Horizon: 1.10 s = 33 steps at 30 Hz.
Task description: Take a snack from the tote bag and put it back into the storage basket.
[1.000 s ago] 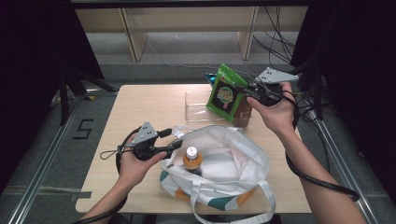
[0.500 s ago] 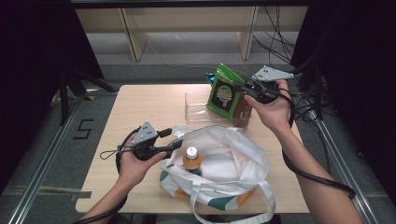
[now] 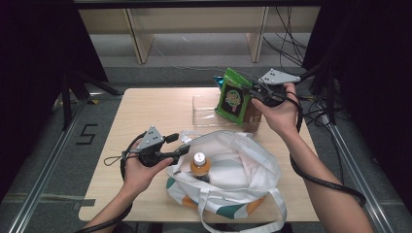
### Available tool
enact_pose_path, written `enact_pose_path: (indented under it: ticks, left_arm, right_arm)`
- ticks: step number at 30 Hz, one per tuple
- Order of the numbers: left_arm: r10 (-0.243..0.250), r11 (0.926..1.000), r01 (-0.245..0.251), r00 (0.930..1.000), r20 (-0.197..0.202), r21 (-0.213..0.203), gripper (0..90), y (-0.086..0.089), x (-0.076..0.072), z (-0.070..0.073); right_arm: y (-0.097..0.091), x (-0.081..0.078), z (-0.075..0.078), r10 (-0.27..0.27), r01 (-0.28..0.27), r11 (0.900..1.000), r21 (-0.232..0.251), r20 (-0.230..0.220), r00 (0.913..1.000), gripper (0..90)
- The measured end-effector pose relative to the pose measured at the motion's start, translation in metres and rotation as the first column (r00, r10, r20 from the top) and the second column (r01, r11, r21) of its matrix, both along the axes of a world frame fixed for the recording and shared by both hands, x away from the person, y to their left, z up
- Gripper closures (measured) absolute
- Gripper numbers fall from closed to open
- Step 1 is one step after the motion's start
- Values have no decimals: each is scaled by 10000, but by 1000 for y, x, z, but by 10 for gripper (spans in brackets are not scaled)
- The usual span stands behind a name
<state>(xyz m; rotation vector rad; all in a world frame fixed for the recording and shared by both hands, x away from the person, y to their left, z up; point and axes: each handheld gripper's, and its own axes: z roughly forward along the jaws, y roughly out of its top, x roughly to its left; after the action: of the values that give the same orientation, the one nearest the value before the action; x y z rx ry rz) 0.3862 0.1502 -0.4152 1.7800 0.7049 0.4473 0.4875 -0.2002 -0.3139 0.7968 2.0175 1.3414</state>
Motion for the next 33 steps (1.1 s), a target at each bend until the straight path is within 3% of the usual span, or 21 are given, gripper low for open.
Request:
enact_pose_path:
  ticks: [3,6,8,10,20,22,24,27,33]
  left_arm:
    - [6,10000,-6,10000,-3,13,382,0,0,0]
    - [5,10000,-5,10000,-10,11,382,1,0,0]
    - [-1,10000,2,10000,-14,26,382,1,1,-1]
    - [-2,10000,2,10000,-24,16,382,0,0,-1]
    - [-9,10000,9,10000,-26,4,382,1,1,-1]
    - [-8,10000,8,10000,-13,3,382,1,1,-1]
    - [-13,10000,13,10000,-33,21,382,1,1,-1]
    - [-54,10000,53,10000,-40,-60,382,0,1,-2]
    - [-56,10000,56,10000,-41,-58,382,1,1,-2]
  right_arm:
    - [1,3,-2,45,-44,10000,57,-76,10000,889]
    - [2,5,-4,-106,107,9999,-54,177,9998,890]
    - [4,5,-5,-89,89,10000,-32,11,10000,891]
    - [3,9,-5,-90,96,9998,-194,319,9994,892]
    - [7,15,-12,-188,189,9998,-86,98,9998,894]
    - [8,17,-13,-205,212,9996,-211,327,9993,894]
    - [10,17,-14,-189,189,9998,-109,23,9998,895]
    - [12,21,-15,-155,157,9998,-93,230,9996,895]
    - [15,25,-17,-216,216,9998,-14,109,9997,895]
